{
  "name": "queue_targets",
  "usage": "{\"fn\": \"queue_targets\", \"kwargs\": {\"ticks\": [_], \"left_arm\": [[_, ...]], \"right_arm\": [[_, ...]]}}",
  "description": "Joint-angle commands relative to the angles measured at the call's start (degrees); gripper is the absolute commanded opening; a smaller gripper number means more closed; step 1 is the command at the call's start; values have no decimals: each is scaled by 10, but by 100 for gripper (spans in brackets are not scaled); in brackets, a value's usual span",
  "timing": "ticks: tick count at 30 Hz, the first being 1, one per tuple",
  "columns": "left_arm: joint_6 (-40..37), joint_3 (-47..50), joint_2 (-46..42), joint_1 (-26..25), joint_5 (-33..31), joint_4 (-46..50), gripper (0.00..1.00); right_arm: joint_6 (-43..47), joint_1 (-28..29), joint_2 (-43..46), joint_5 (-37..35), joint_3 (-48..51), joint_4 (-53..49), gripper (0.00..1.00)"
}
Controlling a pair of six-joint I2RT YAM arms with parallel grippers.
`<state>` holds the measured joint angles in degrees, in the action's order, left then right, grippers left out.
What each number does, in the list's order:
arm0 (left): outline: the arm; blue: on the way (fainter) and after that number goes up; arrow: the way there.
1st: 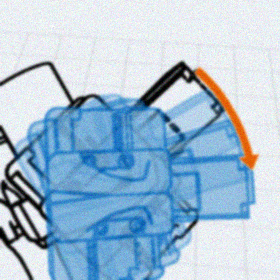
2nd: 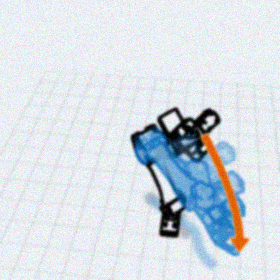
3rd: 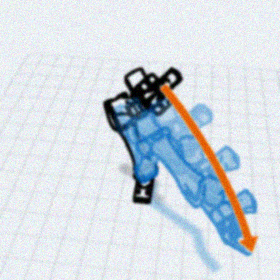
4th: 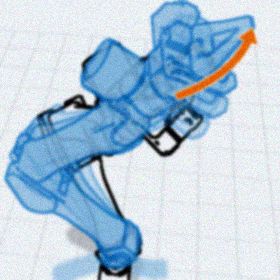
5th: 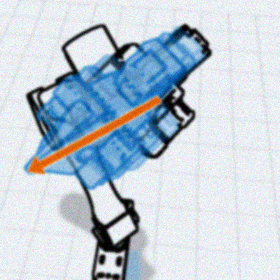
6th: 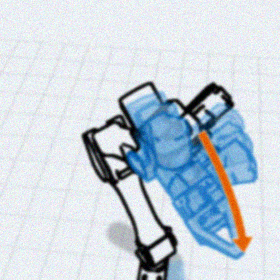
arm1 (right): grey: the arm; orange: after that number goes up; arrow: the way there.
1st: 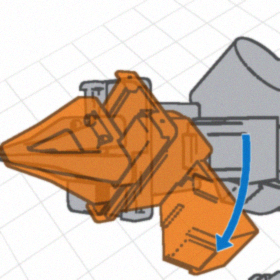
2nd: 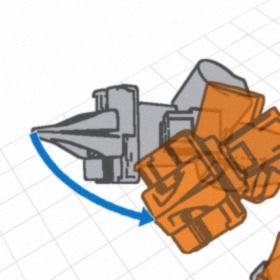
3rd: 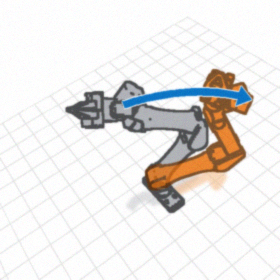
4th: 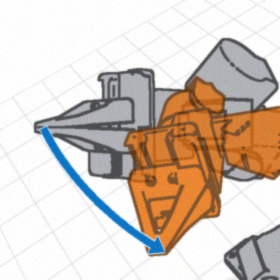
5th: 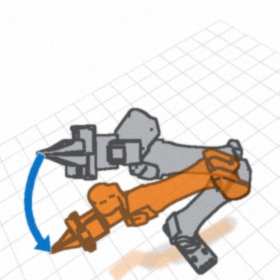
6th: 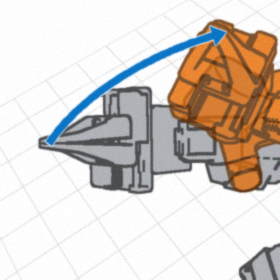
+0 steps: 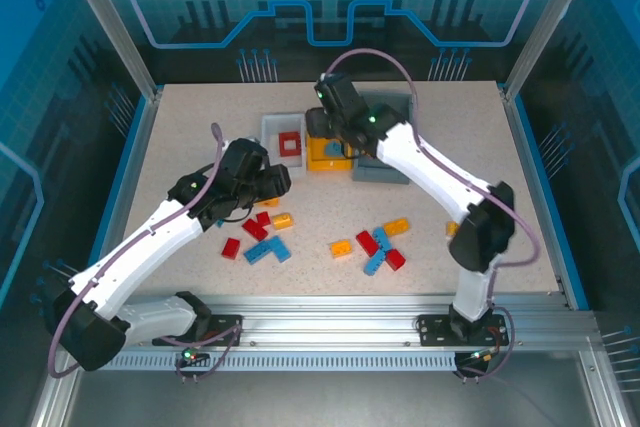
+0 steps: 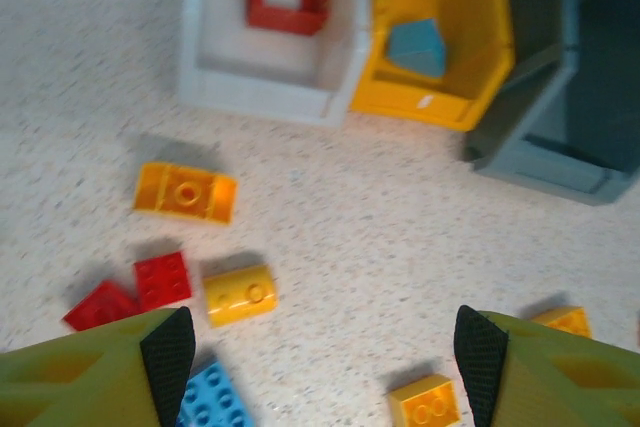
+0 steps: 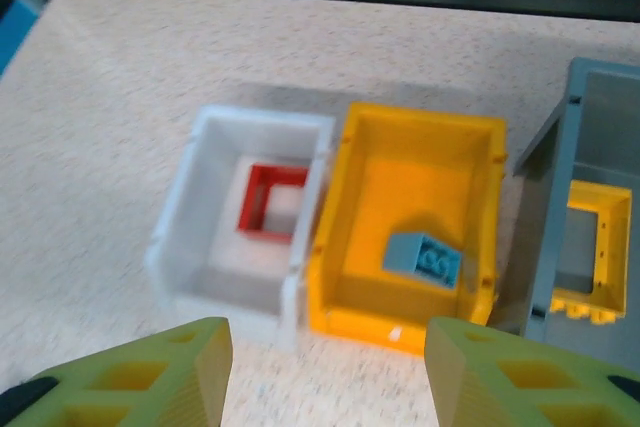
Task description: Sort the legos into containers by color
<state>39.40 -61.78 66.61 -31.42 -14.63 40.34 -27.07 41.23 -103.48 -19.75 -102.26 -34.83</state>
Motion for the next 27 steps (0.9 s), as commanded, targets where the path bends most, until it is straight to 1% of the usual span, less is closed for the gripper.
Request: {"fn": "queue_targets", "kwargs": {"ticks": [1,4,7,10,13,16,20,23,27], "left_arm": [[41,48,-16,39,28,65,73],[64,106,-35,86,62,66,72],[67,157,-58,121,73,66,71],[64,200,-77,136,61,70,71],[64,243,-84,139,65,52,71],[66,267,-72,139,54,41,73],[58,295,-57,140,30,18,76],[36,310,-53,140,17,-15,77],[4,319,-41,141,32,-69,76]], "right_arm": [[36,48,77,57,138,92,54],[64,100,157,139,275,180,56],[59,155,206,161,369,227,58],[22,192,219,179,418,246,59],[5,227,214,186,443,271,62],[-9,246,197,190,443,281,62],[-24,251,181,197,437,292,62],[-24,252,174,197,429,290,63],[-27,252,171,199,428,291,64]]}}
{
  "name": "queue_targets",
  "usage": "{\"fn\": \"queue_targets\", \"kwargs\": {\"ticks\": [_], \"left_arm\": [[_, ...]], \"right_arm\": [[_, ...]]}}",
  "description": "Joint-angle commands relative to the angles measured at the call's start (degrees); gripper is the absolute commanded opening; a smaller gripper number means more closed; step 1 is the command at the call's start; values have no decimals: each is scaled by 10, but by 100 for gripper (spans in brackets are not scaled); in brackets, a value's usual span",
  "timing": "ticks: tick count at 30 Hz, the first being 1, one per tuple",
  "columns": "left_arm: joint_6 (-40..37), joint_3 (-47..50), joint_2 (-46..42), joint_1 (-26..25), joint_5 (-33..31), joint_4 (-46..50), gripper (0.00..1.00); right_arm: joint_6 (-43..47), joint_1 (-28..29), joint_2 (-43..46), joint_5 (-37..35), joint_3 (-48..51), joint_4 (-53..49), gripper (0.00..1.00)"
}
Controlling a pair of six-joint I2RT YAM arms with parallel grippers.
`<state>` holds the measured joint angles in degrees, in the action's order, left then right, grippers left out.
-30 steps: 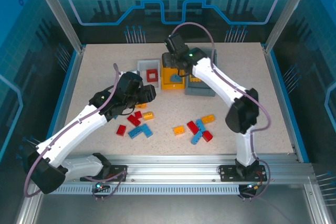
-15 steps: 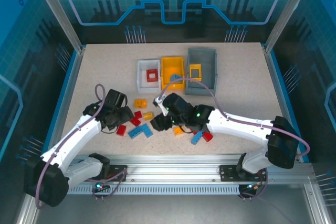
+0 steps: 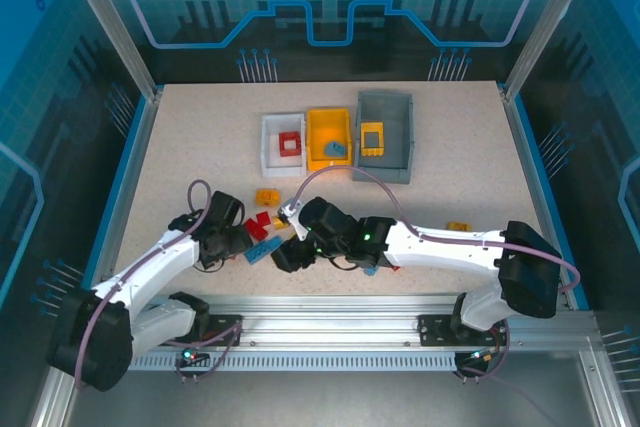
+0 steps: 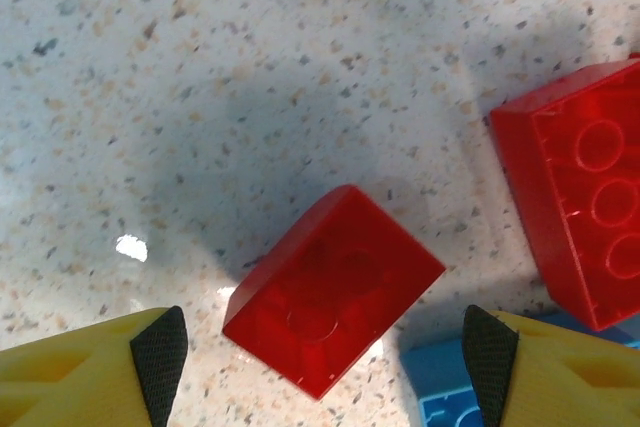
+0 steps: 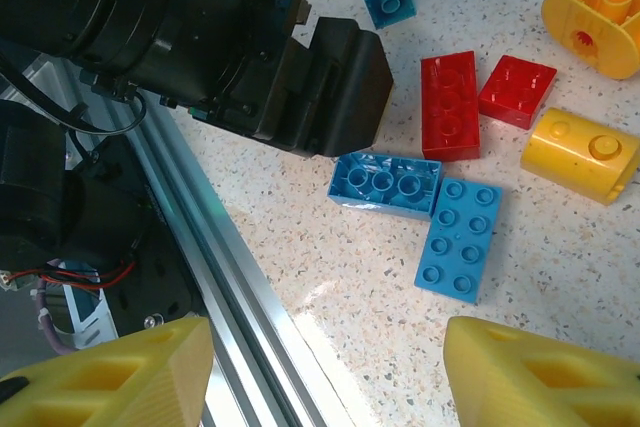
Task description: Sort the legos into containers by color
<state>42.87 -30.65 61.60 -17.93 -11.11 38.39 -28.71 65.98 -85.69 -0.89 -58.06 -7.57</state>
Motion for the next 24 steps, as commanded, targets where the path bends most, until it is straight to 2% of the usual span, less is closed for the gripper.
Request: {"fn": "queue_targets", "kwargs": {"ticks": [1,8,14,24], "left_arm": [[-32,5,15,6,-3,-53,77],[-30,0,48,6,31,-78,67],[-7,4,43,5,45,-67,53],[2,-4,90,6,27,-69,53]], "right_arm": [[-12,5,-9,11,-14,18,64],[-20,4,-12,12,-13,19,64],[-17,4,5,14,-2,39,64],[-23,3,9,5,-2,32,64]]}}
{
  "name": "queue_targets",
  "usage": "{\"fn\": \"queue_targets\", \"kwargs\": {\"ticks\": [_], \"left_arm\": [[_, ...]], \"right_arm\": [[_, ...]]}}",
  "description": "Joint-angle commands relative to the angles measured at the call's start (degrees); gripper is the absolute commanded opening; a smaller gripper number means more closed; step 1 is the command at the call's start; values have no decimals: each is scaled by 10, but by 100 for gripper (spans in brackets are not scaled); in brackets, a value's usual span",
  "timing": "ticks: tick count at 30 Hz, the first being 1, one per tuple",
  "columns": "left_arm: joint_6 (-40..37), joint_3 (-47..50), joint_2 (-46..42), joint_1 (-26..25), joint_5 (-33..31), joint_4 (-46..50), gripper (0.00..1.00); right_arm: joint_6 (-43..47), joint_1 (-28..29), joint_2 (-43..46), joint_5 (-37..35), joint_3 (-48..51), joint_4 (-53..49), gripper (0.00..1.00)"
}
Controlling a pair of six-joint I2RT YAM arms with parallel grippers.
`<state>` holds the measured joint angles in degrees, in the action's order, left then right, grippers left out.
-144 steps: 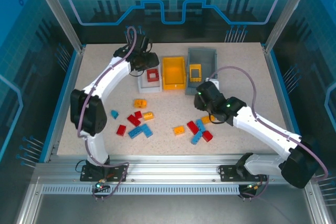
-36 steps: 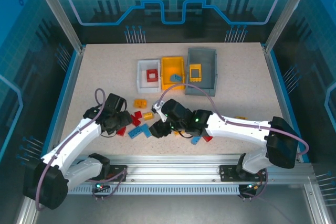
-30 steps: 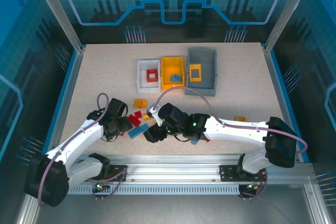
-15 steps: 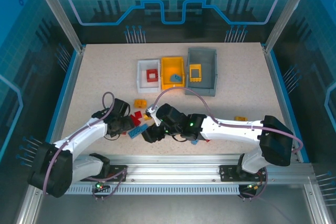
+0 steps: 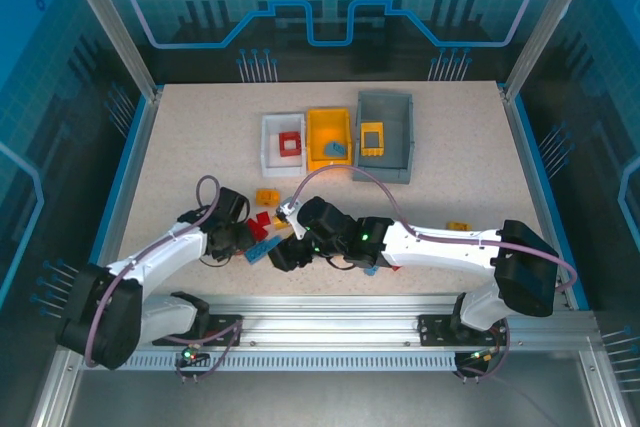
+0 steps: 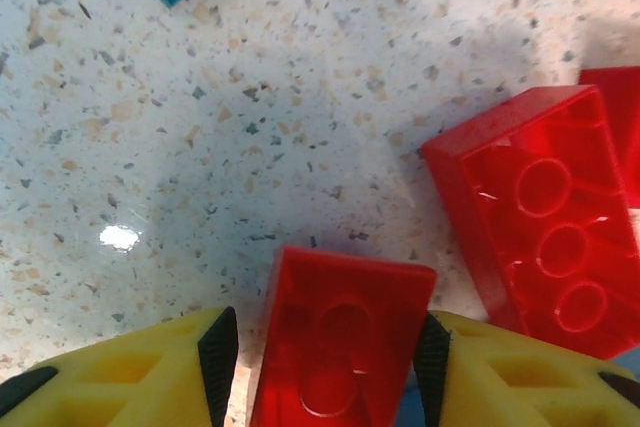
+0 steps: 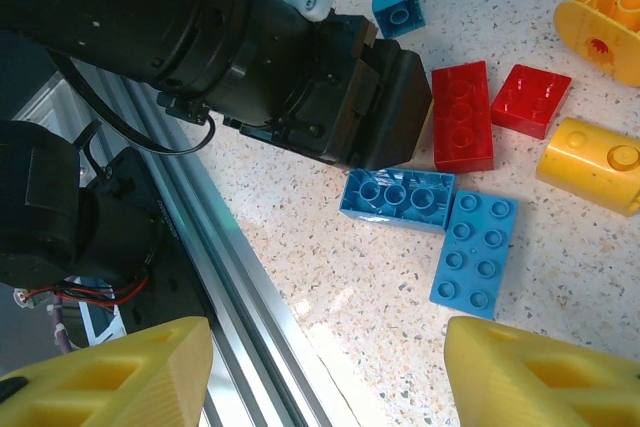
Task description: Sort the legos into containers by color
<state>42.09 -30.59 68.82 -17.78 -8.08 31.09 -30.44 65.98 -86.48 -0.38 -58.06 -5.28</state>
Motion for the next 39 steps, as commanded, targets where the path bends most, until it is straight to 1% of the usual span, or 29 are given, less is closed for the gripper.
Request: {"fn": "queue_targets", "kwargs": {"ticks": [1,4,5,6,9,10,12,14,16,18,20,24,27,30,35,39], "left_arm": [[9,-8,26,4,-6,4,52],[10,-12,33,4,-10,5,46],[11,-11,27,4,-12,5,41],[11,-11,15,4,-14,9,36],[10,-19,-37,2,-34,36,31],[7,-27,-54,3,-39,48,30],[-6,-59,-80,2,-41,72,30],[-21,-97,-83,2,-31,82,29],[-37,-140,-65,-2,-17,82,29],[-55,-185,-26,-9,-5,73,29],[-68,-234,23,-16,1,67,29],[-96,-338,133,-32,-6,52,30],[-119,-431,225,-34,-17,65,31],[-134,-517,313,-34,-25,83,32],[-148,-623,436,-34,-33,104,33],[-149,-677,499,-33,-38,127,38]], "right_arm": [[-6,3,17,-1,-3,8,64],[-8,3,19,-5,-2,4,64],[-9,2,23,-7,-1,5,63],[-10,2,27,-10,2,6,63],[-12,2,48,-31,13,12,62],[-12,2,58,-44,17,13,61],[-22,0,92,-99,36,16,61],[-41,-9,131,-161,57,23,61],[-53,-30,166,-197,73,37,61],[-61,-54,188,-222,94,44,61],[-60,-78,193,-228,91,48,62],[-54,-111,176,-244,56,40,62],[-55,-133,156,-233,31,30,62],[-57,-146,141,-225,8,13,62],[-58,-152,137,-216,3,9,62],[-60,-154,141,-213,8,0,62]]}}
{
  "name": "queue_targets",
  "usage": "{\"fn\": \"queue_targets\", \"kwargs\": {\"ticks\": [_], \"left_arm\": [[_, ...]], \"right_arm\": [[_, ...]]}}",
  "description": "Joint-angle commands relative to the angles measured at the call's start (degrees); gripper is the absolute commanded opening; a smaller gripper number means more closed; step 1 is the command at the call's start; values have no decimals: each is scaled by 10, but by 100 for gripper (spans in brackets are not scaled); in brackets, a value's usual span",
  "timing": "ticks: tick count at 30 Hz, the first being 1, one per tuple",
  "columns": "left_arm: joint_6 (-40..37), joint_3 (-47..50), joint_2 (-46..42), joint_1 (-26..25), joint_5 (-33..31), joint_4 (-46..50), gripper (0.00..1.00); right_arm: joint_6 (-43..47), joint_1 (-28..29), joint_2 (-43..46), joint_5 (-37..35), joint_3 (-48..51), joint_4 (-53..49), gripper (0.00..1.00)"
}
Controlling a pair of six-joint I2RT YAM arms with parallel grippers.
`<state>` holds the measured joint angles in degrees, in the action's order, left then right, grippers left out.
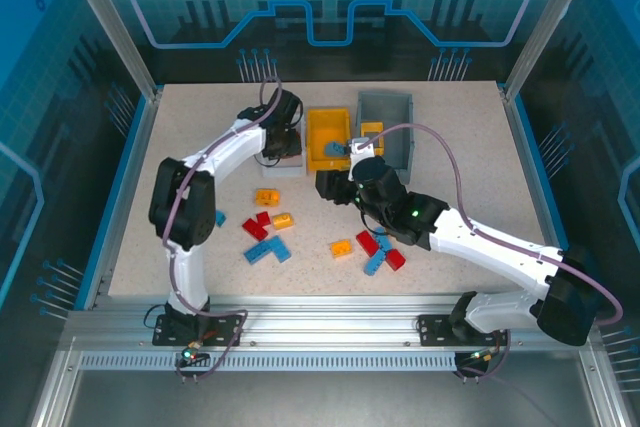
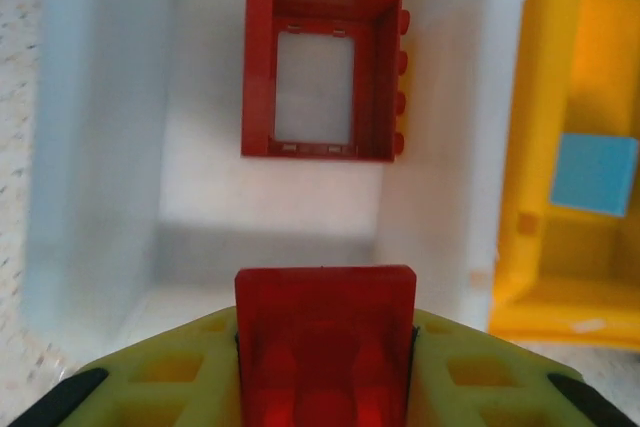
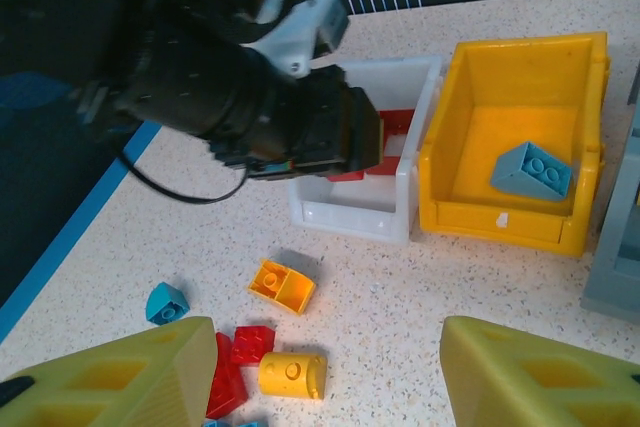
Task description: Sort the legos into containers by color
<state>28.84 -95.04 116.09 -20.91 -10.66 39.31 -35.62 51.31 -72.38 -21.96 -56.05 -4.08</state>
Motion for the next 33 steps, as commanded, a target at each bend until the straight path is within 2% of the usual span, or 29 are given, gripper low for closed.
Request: {"fn": "queue_targets", "kwargs": {"ticks": [1,3,5,10,14,19,22,26,30,33], "left_arm": [[-17,-37,32,-2,-11,43,41],[-14,-41,40,-2,-7,44,50],[-13,-43,37,-2,-4,46,55],[-10,-29,-6,-4,-2,46,59],[-8,-5,-63,-12,-1,42,59],[-8,84,-176,-47,18,-5,63],[-15,160,-252,-106,52,-79,68],[-13,250,-317,-219,91,-203,72],[9,315,-337,-295,115,-334,72],[-1,317,-329,-331,111,-365,72]], "right_arm": [[-9,-8,2,3,-10,-13,62],[-9,-10,6,4,-6,-17,62],[-10,-12,7,4,-3,-27,63],[-25,-14,15,-15,10,-82,63],[-127,-29,26,-80,29,-210,62],[-272,-97,61,-77,98,-326,60],[-311,-160,101,-70,132,-366,60],[-328,-282,148,-35,165,-396,70],[-310,-447,163,78,204,-352,77],[-301,-537,132,153,207,-332,81]]}}
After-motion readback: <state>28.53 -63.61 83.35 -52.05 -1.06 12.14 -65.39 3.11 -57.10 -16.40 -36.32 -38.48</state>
